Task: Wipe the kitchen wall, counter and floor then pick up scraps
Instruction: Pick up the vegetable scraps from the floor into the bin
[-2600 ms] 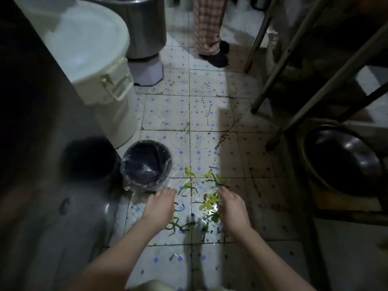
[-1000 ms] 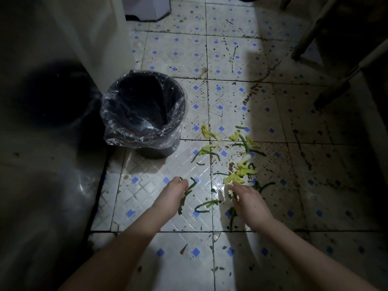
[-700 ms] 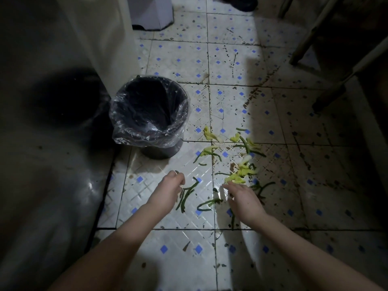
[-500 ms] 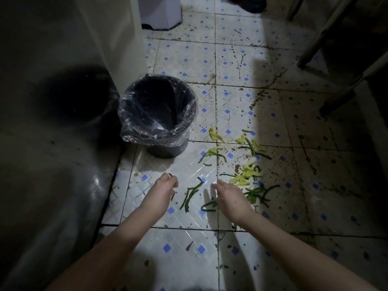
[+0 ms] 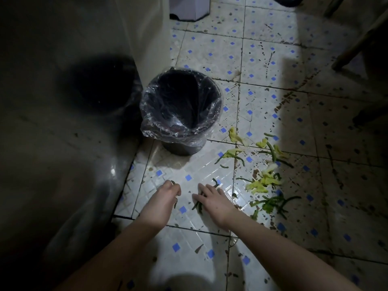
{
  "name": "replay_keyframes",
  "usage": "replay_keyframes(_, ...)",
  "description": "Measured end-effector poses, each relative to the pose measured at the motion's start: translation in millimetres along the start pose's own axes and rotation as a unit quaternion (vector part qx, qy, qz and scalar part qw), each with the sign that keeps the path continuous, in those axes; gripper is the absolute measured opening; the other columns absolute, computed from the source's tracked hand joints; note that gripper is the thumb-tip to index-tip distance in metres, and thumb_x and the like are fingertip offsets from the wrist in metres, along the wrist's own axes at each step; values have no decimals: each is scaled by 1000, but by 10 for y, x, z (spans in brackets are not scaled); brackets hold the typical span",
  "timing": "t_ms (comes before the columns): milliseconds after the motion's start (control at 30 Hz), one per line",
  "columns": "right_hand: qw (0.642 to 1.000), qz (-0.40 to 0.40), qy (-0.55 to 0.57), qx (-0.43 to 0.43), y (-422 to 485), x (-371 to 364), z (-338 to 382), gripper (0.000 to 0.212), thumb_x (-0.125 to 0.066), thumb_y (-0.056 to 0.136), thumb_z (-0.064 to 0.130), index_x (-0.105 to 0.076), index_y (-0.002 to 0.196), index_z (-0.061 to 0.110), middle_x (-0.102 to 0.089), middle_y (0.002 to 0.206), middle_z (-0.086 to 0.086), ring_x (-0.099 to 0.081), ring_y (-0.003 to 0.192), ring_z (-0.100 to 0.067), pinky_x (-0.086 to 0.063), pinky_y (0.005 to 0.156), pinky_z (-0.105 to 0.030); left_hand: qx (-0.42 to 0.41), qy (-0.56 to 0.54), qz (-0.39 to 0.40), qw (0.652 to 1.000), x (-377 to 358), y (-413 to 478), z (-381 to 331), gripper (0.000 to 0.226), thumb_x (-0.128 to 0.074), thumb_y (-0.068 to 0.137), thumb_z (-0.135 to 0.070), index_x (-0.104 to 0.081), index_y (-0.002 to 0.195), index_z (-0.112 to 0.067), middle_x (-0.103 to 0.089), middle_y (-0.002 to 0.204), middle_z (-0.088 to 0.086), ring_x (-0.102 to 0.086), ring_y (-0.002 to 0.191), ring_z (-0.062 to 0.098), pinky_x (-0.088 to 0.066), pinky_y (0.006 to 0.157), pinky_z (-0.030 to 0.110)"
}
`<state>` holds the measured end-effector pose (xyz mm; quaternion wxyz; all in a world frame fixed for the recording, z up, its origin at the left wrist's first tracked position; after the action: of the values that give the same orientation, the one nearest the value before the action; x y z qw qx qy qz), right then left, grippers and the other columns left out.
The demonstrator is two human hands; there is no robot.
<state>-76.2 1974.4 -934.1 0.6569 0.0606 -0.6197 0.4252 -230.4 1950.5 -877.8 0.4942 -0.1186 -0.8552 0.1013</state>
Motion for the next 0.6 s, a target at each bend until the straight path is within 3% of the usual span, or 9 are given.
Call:
replay_keyframes(133, 1000, -9, -14, 15, -64, -6, -56, 59, -55, 85, 1, -38, 139, 19, -27, 146, -8, -31, 131, -30, -35, 104, -43, 9, -2, -1, 1000, 17, 4, -10, 14, -51, 92, -4, -53, 96, -17, -45, 98, -4, -48, 79, 11, -38, 65, 20)
replay_keyframes(200, 1000, -8, -22, 12, -89, -9, -75, 52, -53, 82, -2, -44, 132, 12, -39, 135, -11, -40, 120, -30, -43, 89, -39, 9, -5, -1, 1000, 28, -1, -32, 15, -50, 92, -3, -53, 95, -17, -46, 98, -3, -49, 79, 11, -39, 65, 21)
replay_keyframes(300, 1000, 9, -18, -3, -102, -44, -96, 48, -51, 77, -9, -44, 122, 4, -46, 120, -14, -45, 110, -30, -36, 70, -35, 4, -8, -5, 1000, 60, 4, -67, 15, -49, 92, -1, -54, 98, -15, -47, 100, -2, -49, 81, 12, -34, 64, 16)
replay_keyframes(500, 1000, 24, -12, -17, -107, -71, -72, 45, -51, 79, -9, -42, 121, 5, -45, 119, -14, -45, 109, -30, -40, 85, -38, -12, -11, -15, 1000, 132, 15, -138, 18, -50, 91, 1, -55, 97, -15, -47, 99, -3, -49, 80, 10, -32, 58, 7)
replay_keyframes(600, 999, 23, 17, -39, -139, 30, -141, 43, -56, 80, -3, -44, 120, 6, -46, 120, -14, -45, 108, -29, -38, 81, -36, -22, -6, -19, 1000, 199, 64, -180, 19, -51, 92, 1, -56, 102, -15, -46, 101, -3, -48, 79, 9, -29, 58, 6)
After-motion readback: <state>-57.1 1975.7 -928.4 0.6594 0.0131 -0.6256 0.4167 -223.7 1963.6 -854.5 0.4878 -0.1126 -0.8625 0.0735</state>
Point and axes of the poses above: each hand's wrist, its own y-axis towards the middle knuckle, its own x-axis out of the back of the hand, z = x × y, the point moved 5 cm from there along y, towards the middle knuckle
